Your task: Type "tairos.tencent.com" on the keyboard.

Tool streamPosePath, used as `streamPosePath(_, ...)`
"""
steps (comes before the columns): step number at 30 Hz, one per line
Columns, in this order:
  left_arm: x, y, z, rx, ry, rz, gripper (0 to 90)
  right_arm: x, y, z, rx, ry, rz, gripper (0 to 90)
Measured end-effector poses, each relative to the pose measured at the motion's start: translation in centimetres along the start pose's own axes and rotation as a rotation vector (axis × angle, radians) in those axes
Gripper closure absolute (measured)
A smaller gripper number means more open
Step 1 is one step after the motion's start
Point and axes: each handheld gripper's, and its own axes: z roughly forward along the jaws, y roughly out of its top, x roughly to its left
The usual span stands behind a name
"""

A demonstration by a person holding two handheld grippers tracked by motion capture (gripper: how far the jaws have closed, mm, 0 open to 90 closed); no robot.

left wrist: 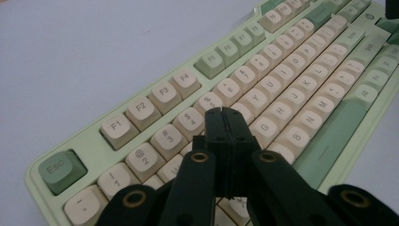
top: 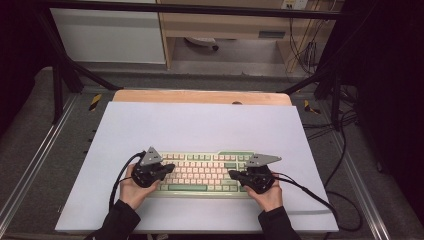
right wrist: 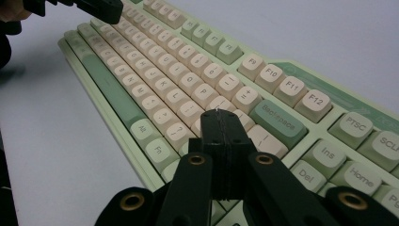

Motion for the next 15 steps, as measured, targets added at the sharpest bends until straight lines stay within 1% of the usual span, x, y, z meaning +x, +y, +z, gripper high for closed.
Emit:
streamPosePath(4,0.2,-0.4,-0.5,0.002,0.005,-0.001,90.0,0.0,0.1,0.0,0.001,0.002,0.008,90.0)
streamPosePath(9,0.6,-1.0,-1.0,0.005,0.012,-0.007,90.0,0.0,0.2,0.1,-0.005,0.006,0.007,90.0)
streamPosePath(13,0.8,-1.4,-1.5,0.005,0.018,-0.012,90.0,0.3,0.5,0.4,-0.006,0.009,0.005,90.0)
streamPosePath(15,0.8,-1.6,-1.7,0.004,0.018,-0.014,90.0,0.3,0.6,0.5,-0.008,0.013,0.013,90.0)
